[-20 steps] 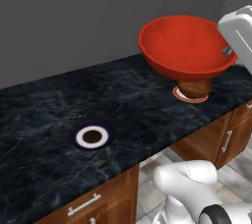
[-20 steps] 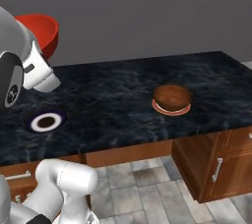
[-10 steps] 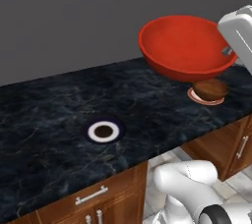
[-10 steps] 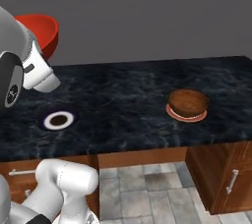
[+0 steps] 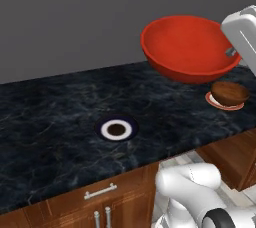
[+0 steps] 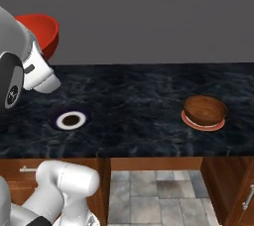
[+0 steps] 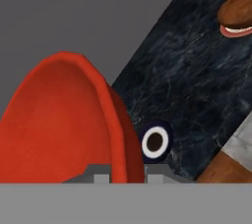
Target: Move the bowls from the cabinet to the plates on the dining table.
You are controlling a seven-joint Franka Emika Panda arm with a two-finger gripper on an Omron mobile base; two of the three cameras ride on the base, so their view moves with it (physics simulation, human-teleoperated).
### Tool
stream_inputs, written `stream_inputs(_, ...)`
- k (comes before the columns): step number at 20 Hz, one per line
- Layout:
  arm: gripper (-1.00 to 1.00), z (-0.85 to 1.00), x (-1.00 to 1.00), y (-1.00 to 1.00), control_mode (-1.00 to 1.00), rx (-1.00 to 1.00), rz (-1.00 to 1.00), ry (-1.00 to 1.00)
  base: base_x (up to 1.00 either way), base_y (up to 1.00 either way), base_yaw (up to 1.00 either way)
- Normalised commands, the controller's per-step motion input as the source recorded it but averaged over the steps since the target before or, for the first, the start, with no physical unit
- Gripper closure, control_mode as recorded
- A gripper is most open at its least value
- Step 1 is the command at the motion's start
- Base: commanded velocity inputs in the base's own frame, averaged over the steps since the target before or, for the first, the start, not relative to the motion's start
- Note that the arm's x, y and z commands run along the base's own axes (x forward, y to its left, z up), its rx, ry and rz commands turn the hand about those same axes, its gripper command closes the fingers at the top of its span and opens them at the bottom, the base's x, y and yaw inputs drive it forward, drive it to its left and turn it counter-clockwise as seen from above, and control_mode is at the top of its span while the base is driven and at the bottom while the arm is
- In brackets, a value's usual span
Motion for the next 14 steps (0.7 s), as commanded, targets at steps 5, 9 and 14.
stream_inputs(5,1.00,0.00,0.00,0.00,1.00,0.00,0.00,0.00,0.29,0.00,0.18)
stream_inputs(9,1.00,0.00,0.00,0.00,1.00,0.00,0.00,0.00,0.42,0.00,0.14)
stream_inputs(14,1.00,0.00,0.00,0.00,1.00,0.00,0.00,0.00,0.58,-0.01,0.08)
